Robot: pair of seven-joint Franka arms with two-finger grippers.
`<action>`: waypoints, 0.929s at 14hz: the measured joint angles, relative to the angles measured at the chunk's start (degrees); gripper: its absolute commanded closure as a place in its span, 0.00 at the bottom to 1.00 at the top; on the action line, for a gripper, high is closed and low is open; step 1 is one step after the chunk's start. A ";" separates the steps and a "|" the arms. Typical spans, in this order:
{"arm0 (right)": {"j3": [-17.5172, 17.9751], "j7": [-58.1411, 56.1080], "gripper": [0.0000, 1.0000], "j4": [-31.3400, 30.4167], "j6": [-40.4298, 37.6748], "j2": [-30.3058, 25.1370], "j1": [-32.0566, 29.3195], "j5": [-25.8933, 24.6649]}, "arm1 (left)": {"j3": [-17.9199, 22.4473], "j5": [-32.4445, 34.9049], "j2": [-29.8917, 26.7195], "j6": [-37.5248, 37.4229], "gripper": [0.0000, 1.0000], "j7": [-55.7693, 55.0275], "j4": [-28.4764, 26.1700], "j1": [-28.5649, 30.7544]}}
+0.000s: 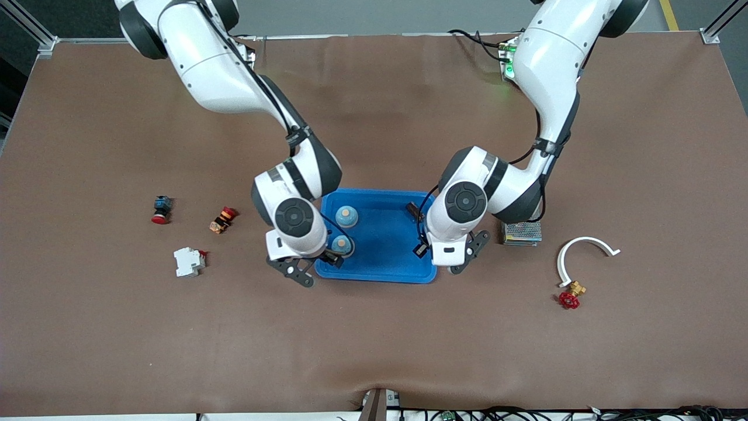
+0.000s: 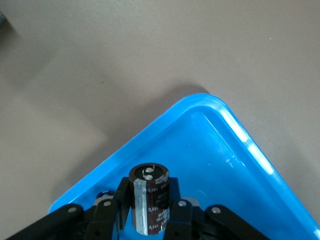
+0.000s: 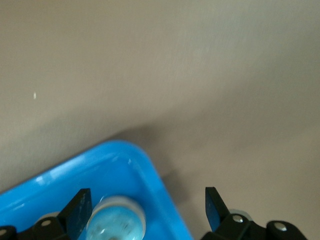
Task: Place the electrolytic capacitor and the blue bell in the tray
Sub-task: 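Release the bell in the tray while the left gripper carries the capacitor, then place the capacitor in the tray while the right gripper returns to rest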
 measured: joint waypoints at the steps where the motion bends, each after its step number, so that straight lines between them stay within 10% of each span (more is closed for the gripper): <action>1: -0.05 -3.12 0.00 0.16 -0.09 -0.21 -1.27 0.00 | 0.00 0.00 0.60 1.09 0.96 0.00 0.00 -0.12; 13: -0.87 -42.50 0.00 0.42 -4.81 -6.67 -19.56 -0.45 | 0.04 0.00 6.41 6.14 0.96 -1.44 0.12 -2.62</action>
